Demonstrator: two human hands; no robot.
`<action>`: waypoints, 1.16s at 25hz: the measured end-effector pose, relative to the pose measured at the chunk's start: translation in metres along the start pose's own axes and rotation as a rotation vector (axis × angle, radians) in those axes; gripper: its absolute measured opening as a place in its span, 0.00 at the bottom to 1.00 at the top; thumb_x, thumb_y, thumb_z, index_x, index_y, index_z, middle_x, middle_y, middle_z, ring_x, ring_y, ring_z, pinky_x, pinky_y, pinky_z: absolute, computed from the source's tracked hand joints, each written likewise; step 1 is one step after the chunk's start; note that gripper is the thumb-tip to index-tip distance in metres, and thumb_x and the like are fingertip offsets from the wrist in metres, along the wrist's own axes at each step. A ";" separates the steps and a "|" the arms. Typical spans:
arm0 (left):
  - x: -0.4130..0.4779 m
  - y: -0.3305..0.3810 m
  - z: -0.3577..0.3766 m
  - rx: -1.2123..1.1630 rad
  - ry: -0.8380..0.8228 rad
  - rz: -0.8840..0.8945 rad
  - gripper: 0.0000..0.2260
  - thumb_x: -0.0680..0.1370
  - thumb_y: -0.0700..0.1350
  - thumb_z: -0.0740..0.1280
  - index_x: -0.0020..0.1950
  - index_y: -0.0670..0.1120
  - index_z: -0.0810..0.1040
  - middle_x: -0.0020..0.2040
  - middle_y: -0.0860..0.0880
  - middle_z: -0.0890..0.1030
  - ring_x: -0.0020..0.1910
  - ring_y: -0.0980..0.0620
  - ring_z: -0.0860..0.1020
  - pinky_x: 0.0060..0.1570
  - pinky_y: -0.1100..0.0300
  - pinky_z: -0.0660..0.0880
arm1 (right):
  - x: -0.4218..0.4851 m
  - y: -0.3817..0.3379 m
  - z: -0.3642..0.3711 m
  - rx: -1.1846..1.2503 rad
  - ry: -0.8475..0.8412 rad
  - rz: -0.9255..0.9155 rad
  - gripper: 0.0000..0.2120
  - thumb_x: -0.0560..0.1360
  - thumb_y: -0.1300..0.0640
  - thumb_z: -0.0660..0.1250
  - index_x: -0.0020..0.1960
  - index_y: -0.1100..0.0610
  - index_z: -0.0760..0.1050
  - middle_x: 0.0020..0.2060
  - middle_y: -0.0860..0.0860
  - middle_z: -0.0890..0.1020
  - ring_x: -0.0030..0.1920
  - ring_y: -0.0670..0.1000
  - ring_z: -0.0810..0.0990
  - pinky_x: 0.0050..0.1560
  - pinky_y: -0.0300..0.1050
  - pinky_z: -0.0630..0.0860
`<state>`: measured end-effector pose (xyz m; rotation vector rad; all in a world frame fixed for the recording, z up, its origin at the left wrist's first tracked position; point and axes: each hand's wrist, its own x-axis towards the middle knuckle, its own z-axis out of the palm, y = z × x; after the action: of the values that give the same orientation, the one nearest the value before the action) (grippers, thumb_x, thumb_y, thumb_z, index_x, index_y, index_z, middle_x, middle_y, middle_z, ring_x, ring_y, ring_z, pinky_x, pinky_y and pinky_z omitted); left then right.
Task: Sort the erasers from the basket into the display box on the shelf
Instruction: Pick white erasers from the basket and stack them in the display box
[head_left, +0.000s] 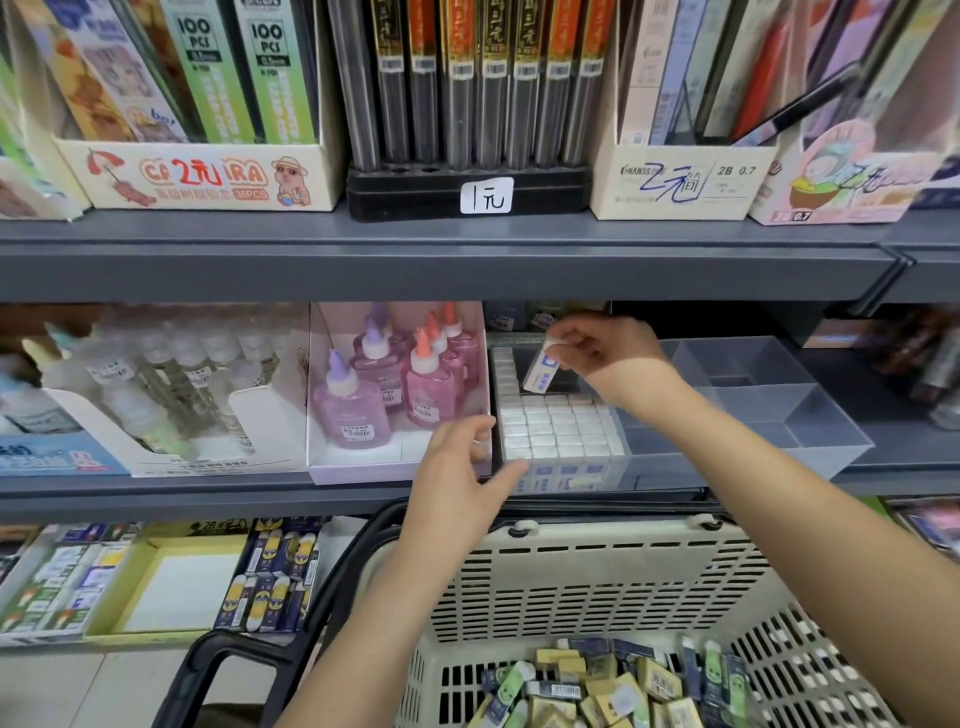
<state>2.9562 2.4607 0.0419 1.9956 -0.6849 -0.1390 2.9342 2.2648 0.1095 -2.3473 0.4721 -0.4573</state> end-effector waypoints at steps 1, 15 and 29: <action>-0.001 -0.001 0.003 0.053 -0.024 0.023 0.20 0.72 0.49 0.72 0.63 0.50 0.73 0.53 0.54 0.74 0.46 0.61 0.73 0.48 0.69 0.71 | 0.004 0.001 0.002 -0.046 -0.017 0.003 0.07 0.75 0.58 0.67 0.52 0.55 0.79 0.47 0.50 0.82 0.46 0.49 0.80 0.55 0.43 0.74; 0.002 -0.006 0.011 0.050 0.014 0.060 0.21 0.71 0.49 0.72 0.63 0.49 0.74 0.49 0.57 0.75 0.42 0.64 0.74 0.46 0.66 0.72 | 0.014 0.007 0.018 -0.301 -0.438 0.018 0.12 0.80 0.55 0.58 0.57 0.52 0.78 0.55 0.48 0.80 0.50 0.45 0.74 0.51 0.39 0.68; -0.064 0.025 -0.016 0.188 -0.018 0.121 0.20 0.73 0.55 0.65 0.63 0.51 0.71 0.53 0.57 0.70 0.52 0.62 0.69 0.51 0.65 0.67 | -0.137 0.021 -0.037 0.022 -0.075 -0.076 0.11 0.77 0.55 0.62 0.58 0.47 0.76 0.50 0.38 0.79 0.52 0.36 0.77 0.53 0.28 0.71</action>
<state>2.8989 2.4978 0.0593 2.1269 -0.8545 -0.0208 2.7939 2.2913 0.0943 -2.3586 0.3420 -0.4062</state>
